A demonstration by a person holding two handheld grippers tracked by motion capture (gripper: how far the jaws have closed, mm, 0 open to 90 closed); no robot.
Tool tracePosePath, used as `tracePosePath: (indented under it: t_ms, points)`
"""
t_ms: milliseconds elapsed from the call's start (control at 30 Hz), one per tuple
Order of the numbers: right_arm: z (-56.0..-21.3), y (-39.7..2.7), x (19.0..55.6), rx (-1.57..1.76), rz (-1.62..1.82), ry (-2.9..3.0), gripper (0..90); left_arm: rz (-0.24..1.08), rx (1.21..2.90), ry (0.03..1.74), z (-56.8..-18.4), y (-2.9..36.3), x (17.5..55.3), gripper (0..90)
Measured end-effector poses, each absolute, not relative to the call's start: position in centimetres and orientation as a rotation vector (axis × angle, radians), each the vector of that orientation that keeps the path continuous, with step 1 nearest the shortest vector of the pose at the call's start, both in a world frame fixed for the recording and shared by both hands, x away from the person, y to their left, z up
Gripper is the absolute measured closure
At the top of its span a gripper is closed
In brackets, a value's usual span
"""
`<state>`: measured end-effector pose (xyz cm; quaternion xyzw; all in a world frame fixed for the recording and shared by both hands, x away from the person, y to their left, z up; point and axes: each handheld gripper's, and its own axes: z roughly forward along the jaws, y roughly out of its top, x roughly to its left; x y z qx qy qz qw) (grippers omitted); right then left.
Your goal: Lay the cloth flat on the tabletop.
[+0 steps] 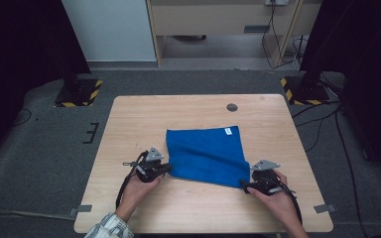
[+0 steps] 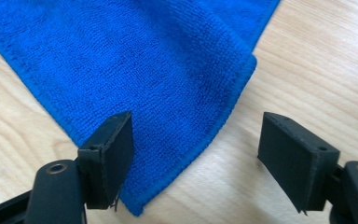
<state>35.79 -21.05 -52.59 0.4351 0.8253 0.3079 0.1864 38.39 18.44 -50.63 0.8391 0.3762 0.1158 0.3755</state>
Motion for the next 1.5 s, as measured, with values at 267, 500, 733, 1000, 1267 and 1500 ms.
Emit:
tracePosePath:
  t_ms: [267,500,733,1000,1267,1500]
  points:
    - [-52.6,-20.2,34.7,1.208,0.9,2.383,25.3,0.266,2.147,1.025,-50.5,19.8,37.6,84.3]
    - [-52.5,-19.7,33.9,1.18,0.902,2.422,24.7,0.227,2.176,1.035,-50.9,20.3,36.5,83.7]
    - [-52.3,-19.9,33.2,1.163,0.867,2.426,24.5,0.211,2.205,0.996,-51.2,19.5,36.3,82.4]
    - [-52.3,-20.0,34.1,1.137,0.842,2.46,15.9,0.206,2.195,1.023,-51.2,20.1,35.4,84.6]
    - [-51.1,-19.3,34.8,1.072,0.961,2.425,11.8,0.196,2.192,1.058,-51.2,20.5,34.2,83.9]
    - [-50.6,-18.5,35.7,1.039,1.055,2.379,8.9,0.222,2.167,1.111,-51.3,21.0,34.0,66.1]
